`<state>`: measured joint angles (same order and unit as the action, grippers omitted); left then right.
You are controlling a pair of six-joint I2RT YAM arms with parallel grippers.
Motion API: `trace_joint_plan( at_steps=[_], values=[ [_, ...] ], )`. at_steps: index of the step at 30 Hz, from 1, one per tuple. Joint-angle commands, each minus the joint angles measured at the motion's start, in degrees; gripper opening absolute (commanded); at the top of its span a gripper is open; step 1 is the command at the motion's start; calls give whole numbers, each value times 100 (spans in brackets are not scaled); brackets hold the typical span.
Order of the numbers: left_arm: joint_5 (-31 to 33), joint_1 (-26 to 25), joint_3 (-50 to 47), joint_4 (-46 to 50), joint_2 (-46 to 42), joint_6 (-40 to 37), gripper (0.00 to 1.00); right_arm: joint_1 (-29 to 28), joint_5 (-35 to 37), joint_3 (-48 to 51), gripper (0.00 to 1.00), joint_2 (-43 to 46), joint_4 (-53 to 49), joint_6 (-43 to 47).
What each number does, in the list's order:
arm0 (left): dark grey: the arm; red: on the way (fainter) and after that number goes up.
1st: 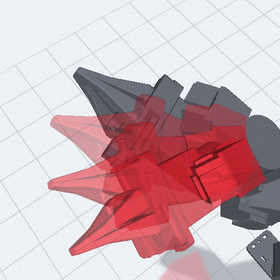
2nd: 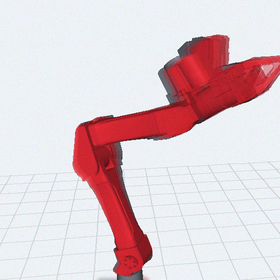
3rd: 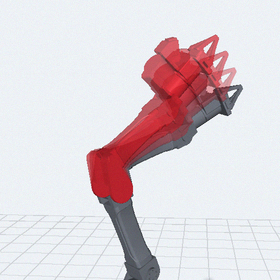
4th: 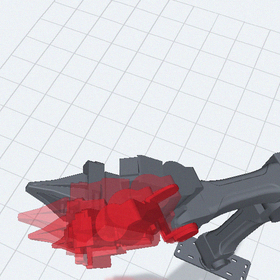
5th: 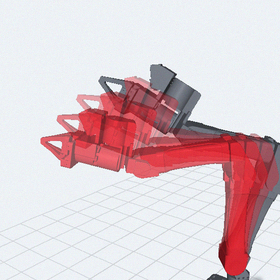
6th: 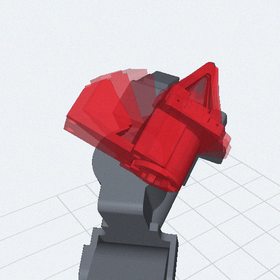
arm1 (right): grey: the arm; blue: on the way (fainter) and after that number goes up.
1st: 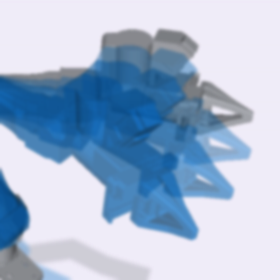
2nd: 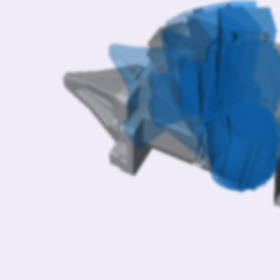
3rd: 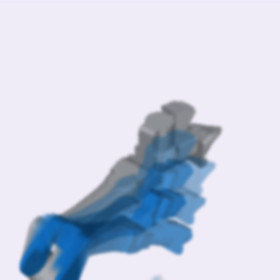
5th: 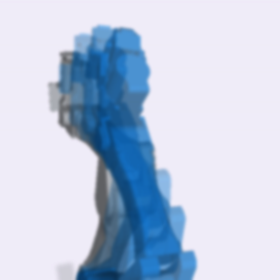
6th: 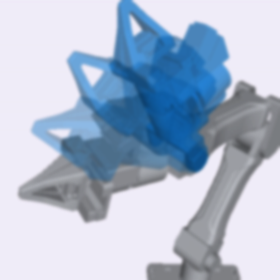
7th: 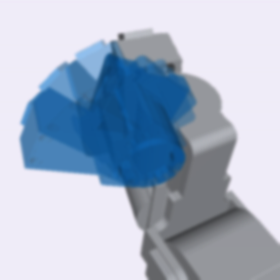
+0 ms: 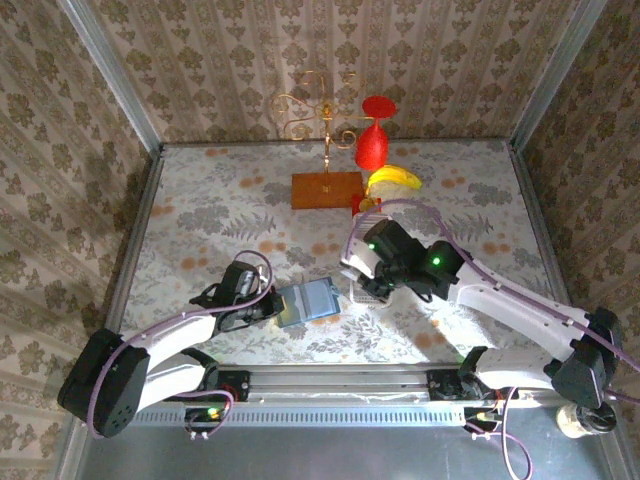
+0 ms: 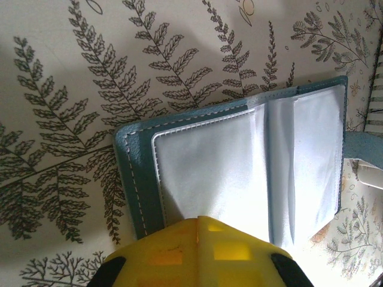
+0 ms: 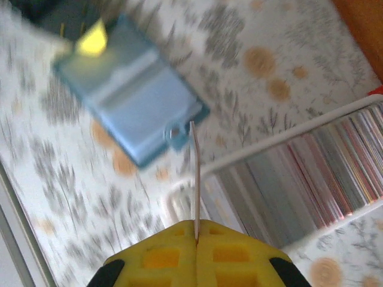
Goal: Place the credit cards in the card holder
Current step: Place several credit cards in the storage box.
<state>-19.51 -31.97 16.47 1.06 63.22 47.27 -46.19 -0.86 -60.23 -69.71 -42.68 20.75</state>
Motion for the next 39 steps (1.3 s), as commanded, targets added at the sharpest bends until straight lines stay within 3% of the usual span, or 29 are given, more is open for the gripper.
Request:
trace_joint_plan(
  at_steps=[1, 13, 27, 34, 39],
  values=[
    [88, -38, -65, 250, -95, -124, 1, 172, -309, 143, 0, -25, -684, 2094],
    [79, -38, -63, 254, -117, -130, 1, 264, -115, 215, 0, -842, -238, 2561],
    [70, -38, -69, 193, -99, -112, 1, 295, 409, 511, 0, -1366, 542, 2469],
    [64, -38, -91, 175, -99, -86, 1, 281, 904, 651, 3, -1267, 1089, 2573],
    [70, -37, -83, 158, -101, -77, 1, 283, 649, 591, 0, -1236, 728, 2594]
  ],
)
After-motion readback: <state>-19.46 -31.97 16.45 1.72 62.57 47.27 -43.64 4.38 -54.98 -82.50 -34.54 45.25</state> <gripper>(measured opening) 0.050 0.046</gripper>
